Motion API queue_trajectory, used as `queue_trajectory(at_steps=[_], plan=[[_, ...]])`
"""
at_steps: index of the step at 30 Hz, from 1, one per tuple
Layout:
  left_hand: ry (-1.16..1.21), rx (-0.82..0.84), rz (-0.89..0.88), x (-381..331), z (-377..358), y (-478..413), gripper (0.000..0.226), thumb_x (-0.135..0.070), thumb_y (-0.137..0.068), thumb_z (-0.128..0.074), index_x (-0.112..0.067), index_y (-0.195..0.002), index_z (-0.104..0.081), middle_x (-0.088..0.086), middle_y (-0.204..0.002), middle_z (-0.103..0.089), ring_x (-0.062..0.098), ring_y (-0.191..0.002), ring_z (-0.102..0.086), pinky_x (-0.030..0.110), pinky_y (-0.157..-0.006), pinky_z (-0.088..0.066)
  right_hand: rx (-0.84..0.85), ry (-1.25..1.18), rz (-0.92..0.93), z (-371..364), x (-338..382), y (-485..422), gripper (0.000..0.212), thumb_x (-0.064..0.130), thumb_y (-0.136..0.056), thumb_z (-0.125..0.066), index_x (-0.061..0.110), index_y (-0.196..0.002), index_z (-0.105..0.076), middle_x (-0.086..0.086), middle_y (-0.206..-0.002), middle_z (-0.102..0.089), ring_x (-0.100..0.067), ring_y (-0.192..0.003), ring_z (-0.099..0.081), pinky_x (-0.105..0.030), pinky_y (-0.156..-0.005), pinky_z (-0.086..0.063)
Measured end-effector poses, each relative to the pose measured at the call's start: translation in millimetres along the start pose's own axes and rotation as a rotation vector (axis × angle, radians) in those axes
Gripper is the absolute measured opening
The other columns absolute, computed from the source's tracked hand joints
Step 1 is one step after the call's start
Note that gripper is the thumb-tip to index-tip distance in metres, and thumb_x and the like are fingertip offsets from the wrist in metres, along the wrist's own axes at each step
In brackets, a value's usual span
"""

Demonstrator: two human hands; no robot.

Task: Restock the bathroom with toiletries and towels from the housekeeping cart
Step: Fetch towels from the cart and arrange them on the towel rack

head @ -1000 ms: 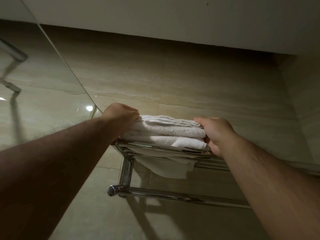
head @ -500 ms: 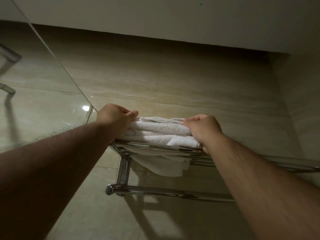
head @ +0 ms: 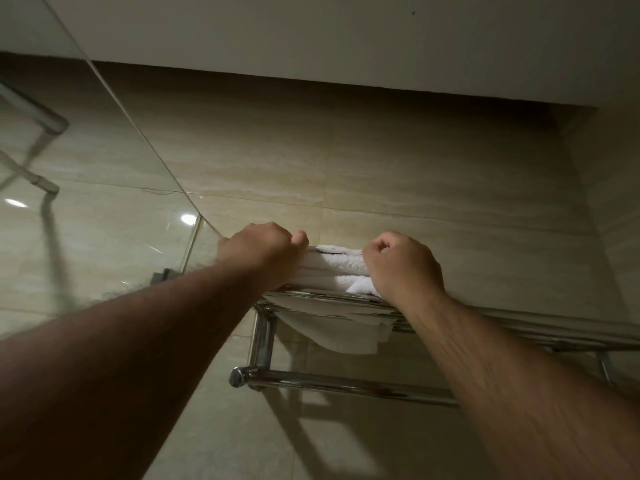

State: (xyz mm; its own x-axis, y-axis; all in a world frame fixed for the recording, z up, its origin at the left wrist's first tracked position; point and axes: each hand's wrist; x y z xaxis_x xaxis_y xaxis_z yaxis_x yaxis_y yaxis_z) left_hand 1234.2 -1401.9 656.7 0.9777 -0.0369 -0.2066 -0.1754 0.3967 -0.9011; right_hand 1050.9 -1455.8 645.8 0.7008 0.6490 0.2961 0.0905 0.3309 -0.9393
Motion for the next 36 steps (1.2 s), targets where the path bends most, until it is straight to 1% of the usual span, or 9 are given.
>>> queue_trajectory(at_steps=[3, 8, 13, 17, 24, 26, 29, 34, 36], plan=[[-0.079, 0.038, -0.055, 3.6, -5.7, 1.0, 0.043, -0.043, -0.102, -0.027, -0.020, -0.087, -0.060, -0.002, -0.074, -0.051, 0.013, -0.069, -0.046, 0.034, -0.069, -0.039, 0.039, -0.004, -0.016, 0.8, 0.1, -0.7, 0.033, 0.029, -0.090, -0.046, 0.015, -0.060, -0.048, 0.002, -0.057, -0.048, -0.018, -0.054, -0.042, -0.026, -0.052, -0.031], [-0.156, -0.021, -0.152, 7.1, -14.6, 9.5, 0.031, -0.037, -0.105, -0.029, -0.019, -0.103, -0.054, -0.002, -0.072, -0.050, 0.012, -0.065, -0.049, 0.027, -0.054, -0.038, 0.105, 0.028, -0.019, 4.3, 0.3, -1.8, 0.036, 0.031, -0.090, -0.048, 0.018, -0.057, -0.045, 0.002, -0.054, -0.043, -0.017, -0.051, -0.036, -0.025, -0.051, -0.026], [-0.241, -0.052, -0.149, 3.9, -13.8, 16.4, 0.027, -0.038, -0.104, -0.038, -0.018, -0.116, -0.053, -0.002, -0.074, -0.052, 0.018, -0.074, -0.059, 0.037, -0.070, -0.058, 0.126, 0.044, -0.008, 6.2, 0.3, 0.6, 0.038, 0.034, -0.090, -0.048, 0.018, -0.056, -0.045, 0.003, -0.054, -0.044, -0.017, -0.052, -0.036, -0.025, -0.051, -0.026], [-0.382, -0.020, -0.192, 1.5, -9.2, 15.5, 0.028, -0.034, -0.100, -0.048, -0.020, -0.124, -0.046, -0.004, -0.070, -0.038, 0.020, -0.076, -0.051, 0.034, -0.068, -0.050, 0.161, 0.078, -0.010, 9.5, 0.5, 0.2, 0.039, 0.037, -0.090, -0.048, 0.015, -0.059, -0.051, 0.001, -0.058, -0.052, -0.018, -0.053, -0.043, -0.025, -0.052, -0.032], [-0.479, -0.009, -0.262, -4.6, -7.2, 19.4, 0.034, -0.036, -0.100, -0.047, -0.018, -0.128, -0.041, 0.000, -0.081, -0.042, 0.023, -0.080, -0.044, 0.043, -0.081, -0.048, 0.240, 0.076, -0.005, 17.9, -7.9, -1.1, 0.032, 0.030, -0.088, -0.046, 0.014, -0.062, -0.055, -0.001, -0.063, -0.057, -0.020, -0.059, -0.049, -0.026, -0.054, -0.035], [-0.450, 0.014, -0.250, -5.3, -7.2, 23.0, 0.037, -0.040, -0.102, -0.042, -0.020, -0.132, -0.038, -0.002, -0.081, -0.041, 0.022, -0.083, -0.045, 0.042, -0.081, -0.046, 0.256, 0.052, 0.027, 18.6, -10.6, 2.3, 0.029, 0.029, -0.091, -0.044, 0.017, -0.070, -0.059, -0.001, -0.070, -0.060, -0.020, -0.062, -0.051, -0.026, -0.055, -0.034], [-0.388, -0.002, -0.212, -2.3, -9.0, 28.3, 0.039, -0.045, -0.104, -0.029, -0.022, -0.128, -0.050, 0.000, -0.092, -0.044, 0.022, -0.100, -0.046, 0.043, -0.090, -0.043, 0.259, 0.051, 0.057, 22.6, -14.3, 12.2, 0.027, 0.035, -0.099, -0.038, 0.027, -0.119, -0.054, -0.001, -0.103, -0.065, -0.016, -0.073, -0.060, -0.027, -0.057, -0.039], [-0.353, -0.036, -0.183, 3.1, -11.0, 39.9, 0.058, -0.054, -0.102, -0.015, -0.024, -0.120, -0.062, 0.003, -0.109, -0.052, 0.021, -0.109, -0.045, 0.039, -0.090, -0.041, 0.210, 0.214, 0.143, 26.0, -20.1, 30.7, 0.038, 0.043, -0.105, -0.028, 0.021, -0.110, -0.058, 0.000, -0.091, -0.062, -0.019, -0.082, -0.059, -0.032, -0.071, -0.048], [-0.308, -0.051, -0.188, 5.5, -14.9, 50.9, 0.066, -0.060, -0.099, -0.011, -0.022, -0.125, -0.058, 0.003, -0.114, -0.054, 0.019, -0.108, -0.046, 0.037, -0.089, -0.041, 0.199, 0.244, 0.183, 24.5, -23.3, 42.8, 0.042, 0.046, -0.106, -0.026, 0.023, -0.115, -0.060, 0.001, -0.103, -0.066, -0.024, -0.098, -0.061, -0.035, -0.087, -0.048]])
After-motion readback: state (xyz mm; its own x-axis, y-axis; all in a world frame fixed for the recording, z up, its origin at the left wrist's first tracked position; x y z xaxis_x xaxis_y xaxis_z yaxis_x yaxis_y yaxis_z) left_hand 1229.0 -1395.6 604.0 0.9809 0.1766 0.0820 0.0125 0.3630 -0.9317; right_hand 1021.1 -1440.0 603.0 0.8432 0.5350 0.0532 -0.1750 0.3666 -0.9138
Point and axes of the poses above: each hand's wrist, its own y-axis away from the middle knuckle, its own z-axis out of the back of the hand, x = y × z
